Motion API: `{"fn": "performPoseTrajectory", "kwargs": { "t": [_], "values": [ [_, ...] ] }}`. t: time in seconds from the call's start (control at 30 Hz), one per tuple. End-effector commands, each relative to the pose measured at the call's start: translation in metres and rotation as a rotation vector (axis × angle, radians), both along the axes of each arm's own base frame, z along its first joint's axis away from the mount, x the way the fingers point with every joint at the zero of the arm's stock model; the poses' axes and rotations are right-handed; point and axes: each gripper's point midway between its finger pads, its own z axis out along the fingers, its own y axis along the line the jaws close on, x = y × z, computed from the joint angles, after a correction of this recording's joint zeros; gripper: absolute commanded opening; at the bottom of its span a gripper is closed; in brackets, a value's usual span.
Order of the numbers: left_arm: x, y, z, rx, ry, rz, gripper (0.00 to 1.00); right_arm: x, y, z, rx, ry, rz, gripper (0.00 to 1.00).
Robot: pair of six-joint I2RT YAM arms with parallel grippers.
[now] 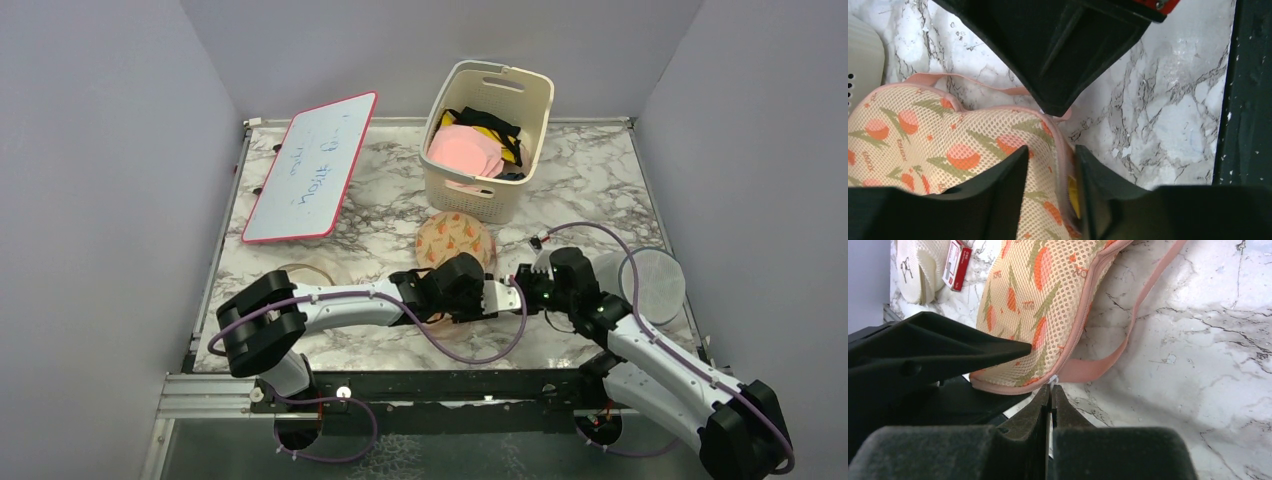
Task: Unzip the laundry bag and remove the bra
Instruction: Unzip the laundry bag at the center of the board.
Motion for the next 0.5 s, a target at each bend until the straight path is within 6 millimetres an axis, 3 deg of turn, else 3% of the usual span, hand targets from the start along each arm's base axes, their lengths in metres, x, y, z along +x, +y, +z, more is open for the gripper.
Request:
{"fn": "performPoseTrajectory", "kwargs": {
  "t": [0.0,0.17,0.47],
  "values": [
    [0.006,0.003,0.021,-0.015,-0.085,-0.009,0.24,0.004,-0.001,-0.005,-0.021,-0.026,-0.001,0.01],
    [0.001,0.015,0.016,0.052,-0.111,-0.048,0.00,0.011,0.000,-0.002,-0.015,-0.050,-0.021,0.01],
    [-0.018,0.028,0.019,0.070,-0.118,-0.162,0.00,0.050,-0.011,-0.006,-0.101,-0.135,-0.142,0.01]
  ]
}}
